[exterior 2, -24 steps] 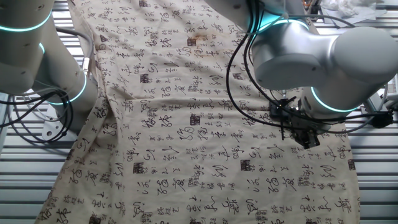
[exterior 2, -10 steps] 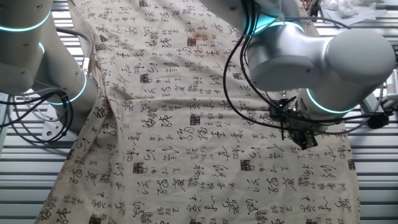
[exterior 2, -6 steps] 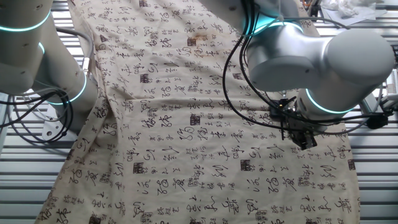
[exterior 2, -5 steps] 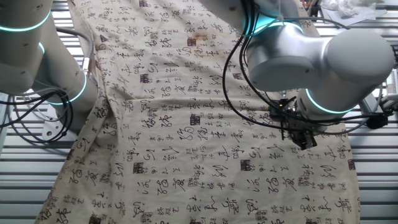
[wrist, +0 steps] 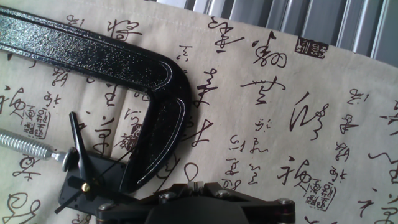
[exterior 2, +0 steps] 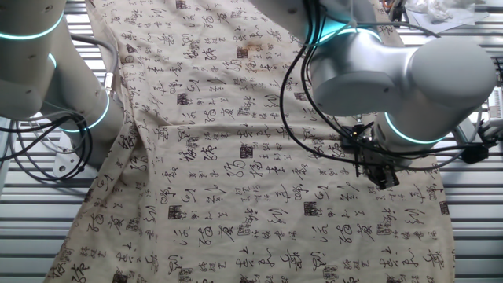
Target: Turn the hands of a clock
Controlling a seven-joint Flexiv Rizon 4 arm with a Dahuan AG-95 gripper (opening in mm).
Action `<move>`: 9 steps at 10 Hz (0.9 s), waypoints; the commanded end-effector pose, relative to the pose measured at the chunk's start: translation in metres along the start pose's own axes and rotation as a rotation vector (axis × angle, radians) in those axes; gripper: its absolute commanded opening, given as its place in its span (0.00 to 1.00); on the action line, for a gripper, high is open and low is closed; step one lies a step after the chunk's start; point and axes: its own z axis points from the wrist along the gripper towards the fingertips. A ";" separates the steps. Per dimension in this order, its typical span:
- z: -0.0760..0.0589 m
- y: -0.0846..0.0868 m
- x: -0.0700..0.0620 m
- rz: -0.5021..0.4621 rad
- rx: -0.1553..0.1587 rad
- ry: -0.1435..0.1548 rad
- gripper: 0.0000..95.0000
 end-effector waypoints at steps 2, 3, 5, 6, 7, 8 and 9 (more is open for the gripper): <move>0.000 0.000 0.001 0.001 -0.002 -0.004 0.00; 0.000 0.000 0.002 0.000 -0.002 -0.005 0.00; 0.000 0.001 0.002 0.001 -0.003 -0.005 0.00; 0.000 0.001 0.003 0.000 -0.004 -0.005 0.00; 0.000 0.001 0.003 0.000 -0.004 -0.006 0.00; 0.000 0.001 0.003 0.000 -0.004 -0.006 0.00; 0.000 0.001 0.004 0.001 -0.005 -0.008 0.00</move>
